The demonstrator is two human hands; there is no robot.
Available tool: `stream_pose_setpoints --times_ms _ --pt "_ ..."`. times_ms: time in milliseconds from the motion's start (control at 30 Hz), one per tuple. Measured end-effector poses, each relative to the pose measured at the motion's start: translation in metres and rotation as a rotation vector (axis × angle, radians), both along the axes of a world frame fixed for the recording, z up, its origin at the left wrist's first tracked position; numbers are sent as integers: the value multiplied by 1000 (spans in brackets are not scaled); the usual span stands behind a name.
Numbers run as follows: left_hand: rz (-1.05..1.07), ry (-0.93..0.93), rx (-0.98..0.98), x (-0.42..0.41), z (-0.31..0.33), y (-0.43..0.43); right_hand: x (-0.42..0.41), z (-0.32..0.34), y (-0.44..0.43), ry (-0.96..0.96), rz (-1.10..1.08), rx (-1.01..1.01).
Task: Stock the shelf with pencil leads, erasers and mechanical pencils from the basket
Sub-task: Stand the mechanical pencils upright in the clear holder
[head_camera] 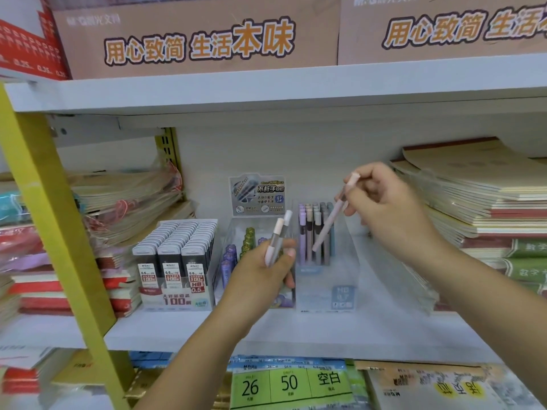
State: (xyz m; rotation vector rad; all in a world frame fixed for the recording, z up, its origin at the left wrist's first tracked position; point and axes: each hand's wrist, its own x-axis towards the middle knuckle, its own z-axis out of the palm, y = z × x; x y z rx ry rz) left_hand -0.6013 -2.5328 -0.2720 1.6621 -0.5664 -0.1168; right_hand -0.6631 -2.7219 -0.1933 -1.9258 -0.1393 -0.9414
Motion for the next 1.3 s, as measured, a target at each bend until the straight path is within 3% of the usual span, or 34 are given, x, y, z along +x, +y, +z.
stream_pose_setpoints --times_ms 100,167,533,667,867,967,1133,1300 --pt "11 13 -5 1 -5 -4 5 -13 1 89 -96 -363" --pt "2 18 3 2 -7 -6 9 -21 2 127 -110 -465" --pt "6 1 26 2 -8 -5 27 -24 1 164 -128 -545" --pt "0 13 24 2 -7 -4 35 -23 2 44 -291 -692" --pt "-19 38 16 1 -5 -1 39 -29 4 126 -363 -748" --pt "-31 23 14 1 -3 1 31 -29 9 71 -279 -595" --pt "-81 -36 77 -2 1 0 19 -27 31 211 208 -87" --pt "-97 -63 61 -2 -1 4 17 -20 27 134 202 206"
